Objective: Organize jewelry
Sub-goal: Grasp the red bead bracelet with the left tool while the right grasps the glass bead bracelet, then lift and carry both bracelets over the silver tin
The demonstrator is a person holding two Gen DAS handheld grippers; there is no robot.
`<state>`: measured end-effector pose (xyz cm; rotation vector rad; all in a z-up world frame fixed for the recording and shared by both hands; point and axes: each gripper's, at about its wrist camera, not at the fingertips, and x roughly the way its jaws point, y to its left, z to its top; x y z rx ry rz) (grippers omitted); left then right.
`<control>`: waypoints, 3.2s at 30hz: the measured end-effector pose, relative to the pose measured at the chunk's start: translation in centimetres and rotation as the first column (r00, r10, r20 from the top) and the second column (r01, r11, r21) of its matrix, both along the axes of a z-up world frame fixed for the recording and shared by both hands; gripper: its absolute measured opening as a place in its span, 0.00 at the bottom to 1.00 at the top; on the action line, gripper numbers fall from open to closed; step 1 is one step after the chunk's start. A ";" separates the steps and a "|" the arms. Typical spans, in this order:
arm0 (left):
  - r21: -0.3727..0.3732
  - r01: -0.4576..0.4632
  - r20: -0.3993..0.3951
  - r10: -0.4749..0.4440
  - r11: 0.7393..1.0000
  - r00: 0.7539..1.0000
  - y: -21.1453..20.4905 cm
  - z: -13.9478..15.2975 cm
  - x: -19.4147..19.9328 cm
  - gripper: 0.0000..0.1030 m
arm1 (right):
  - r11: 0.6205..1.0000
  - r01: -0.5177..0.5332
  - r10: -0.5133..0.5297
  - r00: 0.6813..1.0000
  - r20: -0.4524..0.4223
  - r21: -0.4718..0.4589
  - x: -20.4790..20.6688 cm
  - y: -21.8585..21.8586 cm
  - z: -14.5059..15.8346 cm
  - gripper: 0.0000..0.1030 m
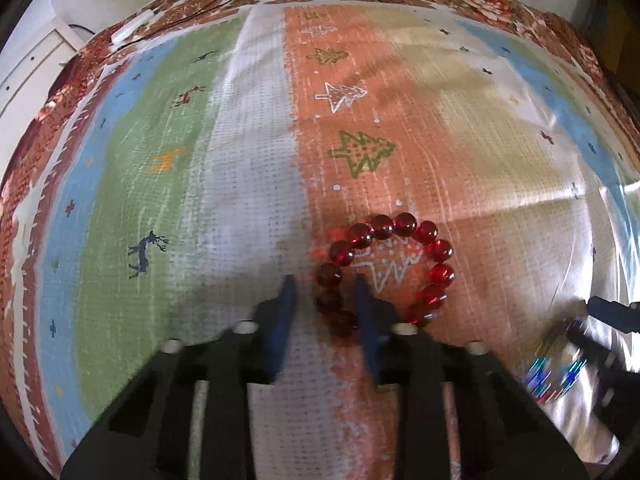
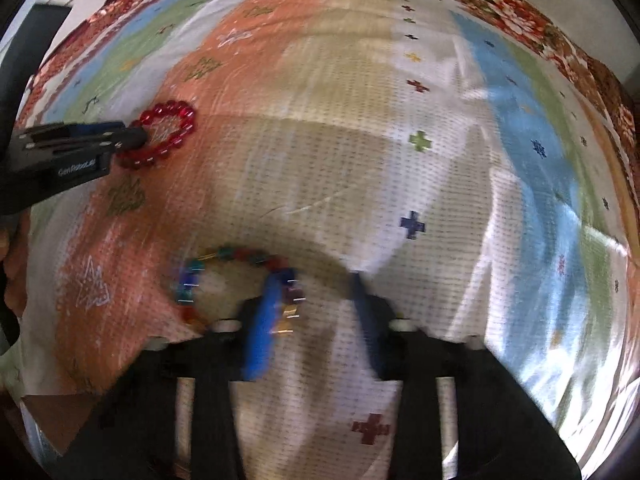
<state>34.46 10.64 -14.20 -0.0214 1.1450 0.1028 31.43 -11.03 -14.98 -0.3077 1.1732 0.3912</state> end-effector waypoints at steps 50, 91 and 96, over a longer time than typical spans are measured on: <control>-0.120 0.052 0.193 -0.028 0.991 0.981 -3.4 11.8 -11.3 0.13 | 0.981 -0.016 -0.016 0.987 0.161 0.196 -7.2 -3.3 10.1 0.10; -0.170 0.201 0.312 -0.141 0.965 0.940 -7.4 15.6 -24.0 0.13 | 0.950 -0.125 0.064 0.975 0.213 0.286 -18.0 -4.5 13.0 0.10; -0.165 0.207 0.290 -0.154 0.964 0.945 -7.9 14.9 -24.4 0.13 | 0.948 -0.122 0.066 0.979 0.193 0.295 -19.1 -5.0 12.2 0.10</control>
